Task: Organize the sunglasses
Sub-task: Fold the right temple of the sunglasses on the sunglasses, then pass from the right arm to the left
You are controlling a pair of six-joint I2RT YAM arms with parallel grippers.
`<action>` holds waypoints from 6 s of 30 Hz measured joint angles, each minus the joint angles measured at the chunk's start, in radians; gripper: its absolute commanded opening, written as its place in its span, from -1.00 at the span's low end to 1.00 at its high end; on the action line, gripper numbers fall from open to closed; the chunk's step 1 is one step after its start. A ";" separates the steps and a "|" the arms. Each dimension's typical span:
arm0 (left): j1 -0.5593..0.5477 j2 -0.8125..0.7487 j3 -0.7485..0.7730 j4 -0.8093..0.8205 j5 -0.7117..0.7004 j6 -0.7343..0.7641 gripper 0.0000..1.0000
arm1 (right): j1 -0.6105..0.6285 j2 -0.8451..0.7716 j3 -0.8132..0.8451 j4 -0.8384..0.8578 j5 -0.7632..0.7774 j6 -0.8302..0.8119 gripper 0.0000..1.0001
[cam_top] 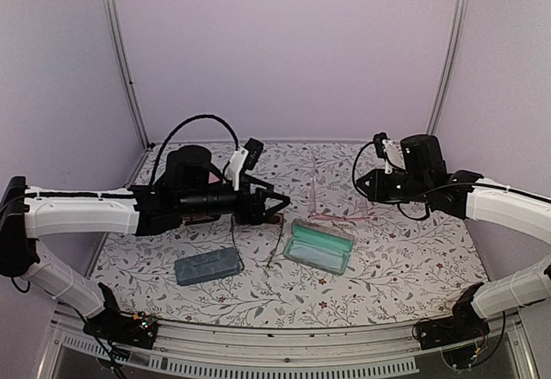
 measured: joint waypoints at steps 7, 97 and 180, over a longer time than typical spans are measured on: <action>0.007 0.015 0.013 0.102 0.115 -0.126 -0.13 | 0.106 -0.002 -0.018 0.079 0.005 -0.006 -1.00; -0.152 0.383 0.311 -0.074 0.234 -0.029 -0.77 | 0.231 -0.103 -0.201 0.301 -0.043 -0.055 -1.00; -0.122 0.243 0.085 0.080 0.179 -0.406 -0.54 | 0.375 -0.175 -0.225 0.227 0.491 0.080 -0.59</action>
